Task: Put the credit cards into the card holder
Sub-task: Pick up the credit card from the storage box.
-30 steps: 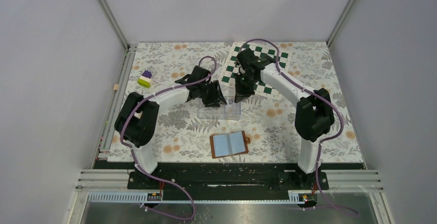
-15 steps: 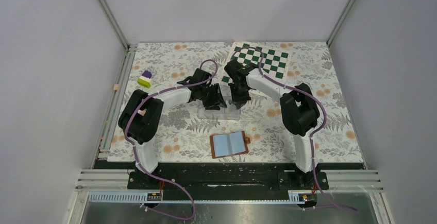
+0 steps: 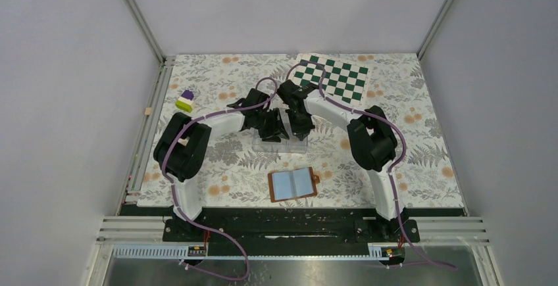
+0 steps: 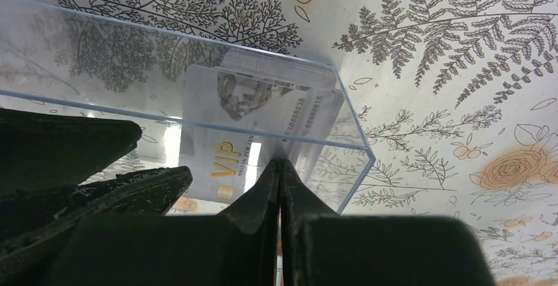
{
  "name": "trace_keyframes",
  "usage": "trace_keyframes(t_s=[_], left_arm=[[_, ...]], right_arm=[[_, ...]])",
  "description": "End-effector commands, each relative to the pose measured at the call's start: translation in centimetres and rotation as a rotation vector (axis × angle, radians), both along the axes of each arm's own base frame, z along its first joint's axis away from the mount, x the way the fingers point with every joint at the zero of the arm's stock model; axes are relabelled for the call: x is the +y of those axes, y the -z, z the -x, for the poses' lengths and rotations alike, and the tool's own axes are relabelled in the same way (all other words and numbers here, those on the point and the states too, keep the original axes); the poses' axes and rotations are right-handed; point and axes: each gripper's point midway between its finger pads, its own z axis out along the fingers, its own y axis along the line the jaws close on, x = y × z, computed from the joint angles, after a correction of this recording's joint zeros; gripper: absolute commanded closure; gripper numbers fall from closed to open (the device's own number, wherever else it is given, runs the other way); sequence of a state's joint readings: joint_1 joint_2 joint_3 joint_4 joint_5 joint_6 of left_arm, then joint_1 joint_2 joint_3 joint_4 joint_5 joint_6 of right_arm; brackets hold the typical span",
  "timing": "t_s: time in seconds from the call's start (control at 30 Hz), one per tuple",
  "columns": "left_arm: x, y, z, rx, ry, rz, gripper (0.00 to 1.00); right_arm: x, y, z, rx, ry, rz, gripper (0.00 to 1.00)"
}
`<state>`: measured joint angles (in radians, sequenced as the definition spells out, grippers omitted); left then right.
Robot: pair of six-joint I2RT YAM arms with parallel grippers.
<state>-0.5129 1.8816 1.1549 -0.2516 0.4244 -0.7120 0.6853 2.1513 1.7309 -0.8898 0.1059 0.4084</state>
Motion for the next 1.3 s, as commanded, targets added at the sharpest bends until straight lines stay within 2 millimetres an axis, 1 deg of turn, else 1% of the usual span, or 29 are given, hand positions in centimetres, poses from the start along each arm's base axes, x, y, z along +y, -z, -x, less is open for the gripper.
trace_keyframes(t_s=[0.0,0.13,0.33,0.53,0.63,0.87,1.0,1.07,1.27], left_arm=[[-1.3,-1.1,-1.0,-0.029,0.025,0.067,0.61],[-1.6,-0.9,-0.8,-0.010,0.031,0.077,0.67],[-2.2,-1.1,-0.6,-0.004,0.045,0.101,0.75],[-2.9,-1.5,-0.4,0.001,0.055,0.125,0.76],[-3.3,-2.1,-0.6,-0.013,0.064,0.147,0.77],[-3.6,-3.8,-0.6,-0.045,0.066,0.171,0.84],[-3.7,-5.2,-0.7,-0.069,0.070,0.177,0.85],[-4.1,-5.8,-0.7,-0.078,0.081,0.190,0.85],[-5.2,-7.0,-0.5,-0.097,0.103,0.199,0.85]], right_arm=[[-0.1,0.7,0.4,0.021,-0.004,0.034,1.00],[0.6,0.5,0.7,0.036,-0.004,-0.002,1.00],[1.0,0.6,0.9,0.055,-0.002,-0.026,1.00],[1.1,0.7,1.1,0.067,0.005,-0.043,1.00],[1.1,0.8,1.2,0.076,0.012,-0.051,1.00],[0.6,1.0,1.2,0.084,0.022,-0.047,1.00],[0.6,0.9,1.1,0.086,0.026,-0.057,1.00],[0.6,0.8,1.1,0.087,0.029,-0.065,1.00],[1.0,0.6,1.2,0.099,0.033,-0.100,1.00]])
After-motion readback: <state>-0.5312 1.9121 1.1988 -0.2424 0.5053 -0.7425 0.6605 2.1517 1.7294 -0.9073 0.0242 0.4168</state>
